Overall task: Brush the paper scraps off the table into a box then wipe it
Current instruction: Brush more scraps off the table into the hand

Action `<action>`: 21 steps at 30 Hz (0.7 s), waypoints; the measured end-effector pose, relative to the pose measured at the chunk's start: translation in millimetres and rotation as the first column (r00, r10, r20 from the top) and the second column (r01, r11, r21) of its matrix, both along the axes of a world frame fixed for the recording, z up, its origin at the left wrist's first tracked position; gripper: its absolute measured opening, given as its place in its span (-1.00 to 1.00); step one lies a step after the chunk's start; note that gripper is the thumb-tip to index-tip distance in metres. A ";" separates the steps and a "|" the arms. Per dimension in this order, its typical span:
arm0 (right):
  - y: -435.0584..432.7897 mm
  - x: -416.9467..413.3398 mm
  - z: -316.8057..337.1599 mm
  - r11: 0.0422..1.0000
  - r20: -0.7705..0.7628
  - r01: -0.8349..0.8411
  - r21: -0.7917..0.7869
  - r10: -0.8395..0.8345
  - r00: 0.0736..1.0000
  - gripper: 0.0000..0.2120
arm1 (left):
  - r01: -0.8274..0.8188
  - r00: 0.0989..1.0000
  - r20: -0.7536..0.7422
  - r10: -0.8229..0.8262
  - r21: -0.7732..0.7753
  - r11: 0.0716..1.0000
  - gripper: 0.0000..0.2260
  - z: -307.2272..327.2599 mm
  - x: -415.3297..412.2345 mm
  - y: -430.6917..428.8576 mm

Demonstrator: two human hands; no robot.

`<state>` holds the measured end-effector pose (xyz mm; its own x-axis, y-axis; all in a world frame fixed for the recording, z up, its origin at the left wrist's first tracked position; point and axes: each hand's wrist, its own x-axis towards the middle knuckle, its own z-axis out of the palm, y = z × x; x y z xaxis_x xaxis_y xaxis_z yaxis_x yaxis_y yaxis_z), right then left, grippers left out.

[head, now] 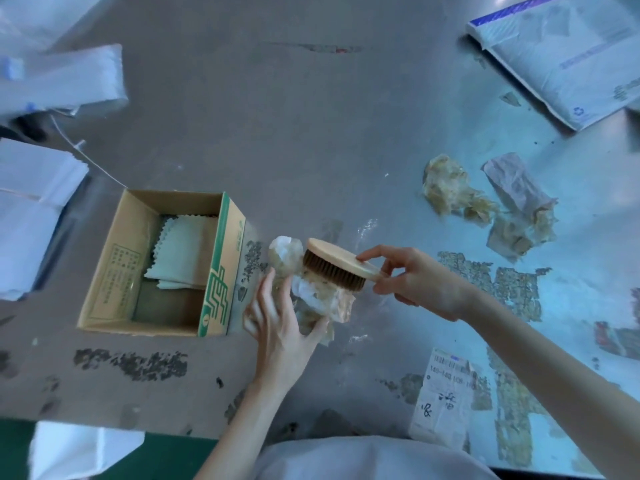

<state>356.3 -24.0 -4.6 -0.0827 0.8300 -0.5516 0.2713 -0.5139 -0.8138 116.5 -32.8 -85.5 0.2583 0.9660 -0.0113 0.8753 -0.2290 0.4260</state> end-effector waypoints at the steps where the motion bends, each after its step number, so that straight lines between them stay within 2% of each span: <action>1: 1.0 1.0 3.7 1.000 -0.002 0.017 0.020 -0.017 1.000 -0.58 | -0.002 1.000 0.001 0.002 -0.002 1.000 -0.27 0.6 -3.1 -2.4; 3: 5.9 1.6 9.8 0.994 0.040 0.062 0.090 -0.065 0.997 -0.57 | -0.004 0.999 0.032 0.004 -0.004 1.000 -0.29 2.0 -7.9 -6.2; 7: 24.0 -6.3 8.2 0.963 0.262 0.063 0.261 -0.134 0.956 -0.58 | 0.013 0.990 0.142 -0.011 -0.010 1.000 -0.34 -0.1 -10.6 -10.9; 10: 35.0 -20.6 0.6 0.953 0.348 0.024 0.303 -0.134 0.928 -0.57 | 0.018 0.984 0.177 -0.015 -0.016 1.000 -0.33 -1.2 -6.8 -14.5; 13: 33.3 -35.4 -10.1 0.957 0.463 -0.086 0.276 -0.054 0.884 -0.54 | 0.020 0.989 0.150 -0.015 -0.031 0.999 -0.27 -2.1 -3.1 -18.1; 16: 16.5 -47.4 -16.6 0.963 0.478 -0.158 0.219 0.035 0.877 -0.50 | 0.041 0.997 0.068 -0.040 -0.020 0.999 -0.18 -4.7 -2.3 -18.9; 21: -20.0 -52.7 -19.9 0.971 0.430 -0.138 0.197 0.041 0.902 -0.53 | 0.014 1.000 0.005 -0.014 -0.015 1.000 -0.15 -9.8 -8.4 -23.6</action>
